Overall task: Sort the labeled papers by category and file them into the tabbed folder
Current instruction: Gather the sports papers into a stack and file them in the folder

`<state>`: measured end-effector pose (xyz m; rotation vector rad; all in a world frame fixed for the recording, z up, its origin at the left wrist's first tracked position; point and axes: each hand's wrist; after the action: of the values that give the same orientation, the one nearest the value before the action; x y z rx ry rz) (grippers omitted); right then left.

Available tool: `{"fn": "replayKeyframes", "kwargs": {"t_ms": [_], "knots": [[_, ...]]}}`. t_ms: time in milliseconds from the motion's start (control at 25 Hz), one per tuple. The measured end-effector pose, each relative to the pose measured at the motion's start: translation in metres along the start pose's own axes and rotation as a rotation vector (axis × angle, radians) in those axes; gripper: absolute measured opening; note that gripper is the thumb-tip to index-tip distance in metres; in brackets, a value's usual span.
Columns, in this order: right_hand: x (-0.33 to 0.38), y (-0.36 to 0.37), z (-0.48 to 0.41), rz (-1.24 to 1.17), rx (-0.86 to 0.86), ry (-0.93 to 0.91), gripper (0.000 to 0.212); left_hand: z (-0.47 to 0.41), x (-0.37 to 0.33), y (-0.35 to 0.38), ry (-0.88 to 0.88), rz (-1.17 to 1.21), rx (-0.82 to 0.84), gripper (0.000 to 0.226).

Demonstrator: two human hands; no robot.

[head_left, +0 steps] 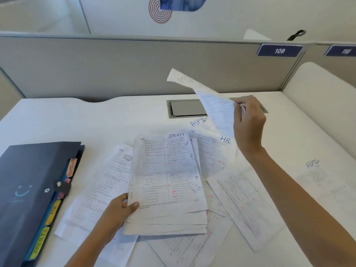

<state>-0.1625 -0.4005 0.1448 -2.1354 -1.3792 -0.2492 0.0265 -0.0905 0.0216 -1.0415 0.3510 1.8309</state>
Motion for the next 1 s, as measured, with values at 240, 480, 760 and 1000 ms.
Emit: {"fn": "replayKeyframes", "kwargs": {"t_ms": [240, 480, 760, 1000], "knots": [[0.034, -0.025, 0.031, -0.183, 0.274, 0.675, 0.011, 0.003, -0.008, 0.009, 0.050, -0.161, -0.076, 0.019], [0.042, -0.020, 0.108, -0.171, 0.559, 0.989, 0.015, 0.014, -0.018, 0.011, 0.003, -0.151, -0.087, 0.020], [0.068, -0.011, 0.163, -0.105, 0.779, 0.991, 0.023, 0.029, -0.033, 0.020, -0.022, -0.039, -0.096, 0.031], [0.079, -0.011, 0.171, -0.049, 0.885, 0.912, 0.033, 0.032, -0.032, 0.024, 0.042, -0.137, -0.133, 0.020]]}}
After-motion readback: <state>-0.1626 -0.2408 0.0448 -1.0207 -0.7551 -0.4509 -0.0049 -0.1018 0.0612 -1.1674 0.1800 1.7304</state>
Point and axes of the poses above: each hand's wrist, its own z-axis away from the middle knuckle, its own y-axis out of the palm, x = y × z, and after that the axes turned 3 degrees about -z, right-handed
